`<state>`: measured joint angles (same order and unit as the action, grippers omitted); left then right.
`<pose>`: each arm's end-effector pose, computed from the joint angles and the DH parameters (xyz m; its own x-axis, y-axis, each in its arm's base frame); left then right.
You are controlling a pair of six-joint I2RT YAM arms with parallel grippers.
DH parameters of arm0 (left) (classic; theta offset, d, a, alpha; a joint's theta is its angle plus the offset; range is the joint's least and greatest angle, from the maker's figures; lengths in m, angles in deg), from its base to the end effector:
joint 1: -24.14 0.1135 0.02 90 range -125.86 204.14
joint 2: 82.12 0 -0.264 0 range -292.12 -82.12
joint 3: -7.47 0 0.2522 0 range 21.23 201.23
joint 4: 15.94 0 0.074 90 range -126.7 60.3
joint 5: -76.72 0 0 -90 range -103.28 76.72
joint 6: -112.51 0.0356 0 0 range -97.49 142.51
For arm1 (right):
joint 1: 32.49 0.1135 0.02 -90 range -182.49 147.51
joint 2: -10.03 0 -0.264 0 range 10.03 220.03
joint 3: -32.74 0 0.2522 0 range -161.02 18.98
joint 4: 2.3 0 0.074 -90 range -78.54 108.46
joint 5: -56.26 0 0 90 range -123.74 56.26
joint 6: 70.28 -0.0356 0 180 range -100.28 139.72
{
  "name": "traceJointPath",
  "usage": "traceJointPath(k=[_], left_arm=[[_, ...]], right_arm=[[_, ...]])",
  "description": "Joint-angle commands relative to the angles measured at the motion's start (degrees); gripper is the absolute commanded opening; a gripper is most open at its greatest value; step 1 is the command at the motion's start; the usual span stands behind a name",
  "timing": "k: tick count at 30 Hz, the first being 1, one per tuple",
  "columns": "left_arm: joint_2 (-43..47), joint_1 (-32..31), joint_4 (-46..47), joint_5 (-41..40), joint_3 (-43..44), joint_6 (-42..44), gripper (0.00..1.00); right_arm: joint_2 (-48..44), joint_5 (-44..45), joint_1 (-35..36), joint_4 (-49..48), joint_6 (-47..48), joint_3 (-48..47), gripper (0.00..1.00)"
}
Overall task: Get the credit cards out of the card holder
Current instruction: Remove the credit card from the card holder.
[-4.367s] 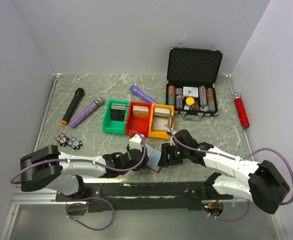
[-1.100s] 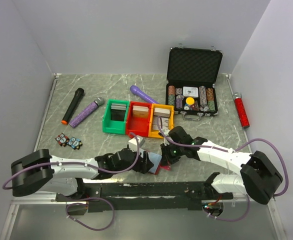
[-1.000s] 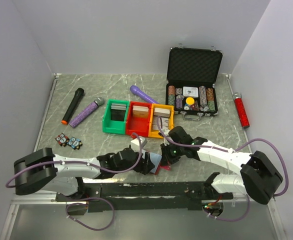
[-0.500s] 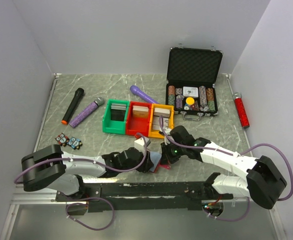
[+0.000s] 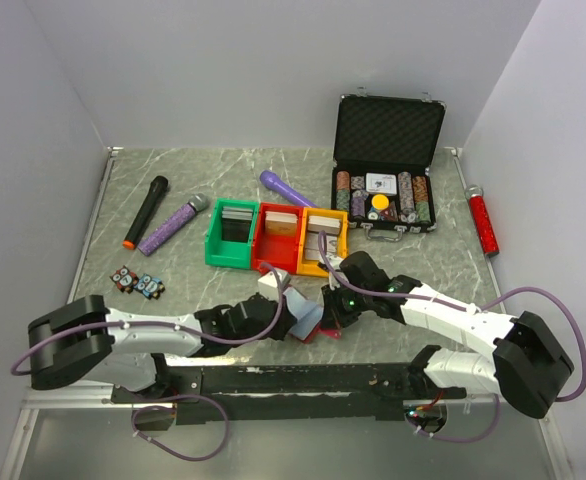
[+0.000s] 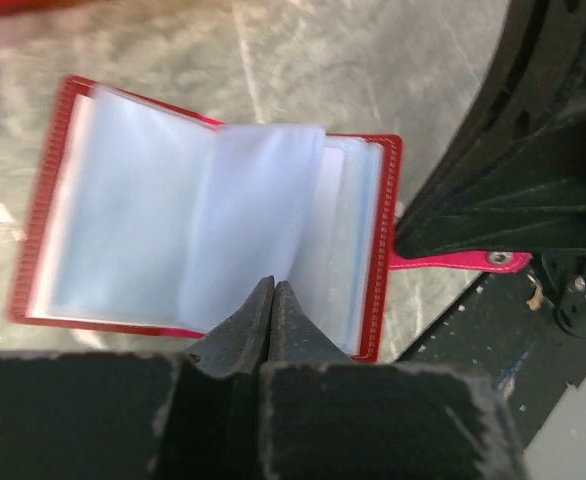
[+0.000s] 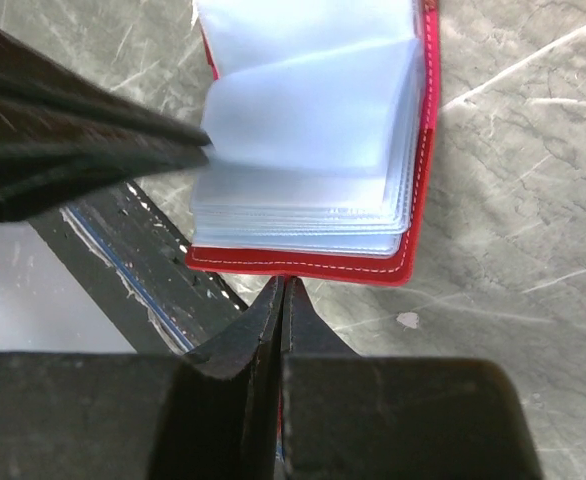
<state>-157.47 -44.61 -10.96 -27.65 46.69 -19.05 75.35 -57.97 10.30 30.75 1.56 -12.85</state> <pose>0.0988 -0.2296 0.1641 -0.6882 -0.0035 -0.7255 0.4936 0.7307 -0.4717 0.1453 0.1544 0.1835 -0.8051 -0.3580 -0.4729 -0.5796 0.6442 0.4991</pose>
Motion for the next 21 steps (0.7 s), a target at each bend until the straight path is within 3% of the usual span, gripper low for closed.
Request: traceJointPath(k=[1,13,21], left_arm=[[3.7,0.0,-2.0,-5.4,-1.5,-1.4,0.01],[6.3,0.0,-9.2,-11.9,-2.1,-6.9,0.01],[19.3,0.0,-18.7,-16.3,-6.7,-14.7,0.01]], right_arm=[[-1.3,-0.2,0.5,0.0,0.9,-1.7,0.0],[-1.6,0.2,0.8,0.6,1.2,-1.5,0.0],[-0.9,-0.1,1.9,0.3,2.1,-1.9,0.0]])
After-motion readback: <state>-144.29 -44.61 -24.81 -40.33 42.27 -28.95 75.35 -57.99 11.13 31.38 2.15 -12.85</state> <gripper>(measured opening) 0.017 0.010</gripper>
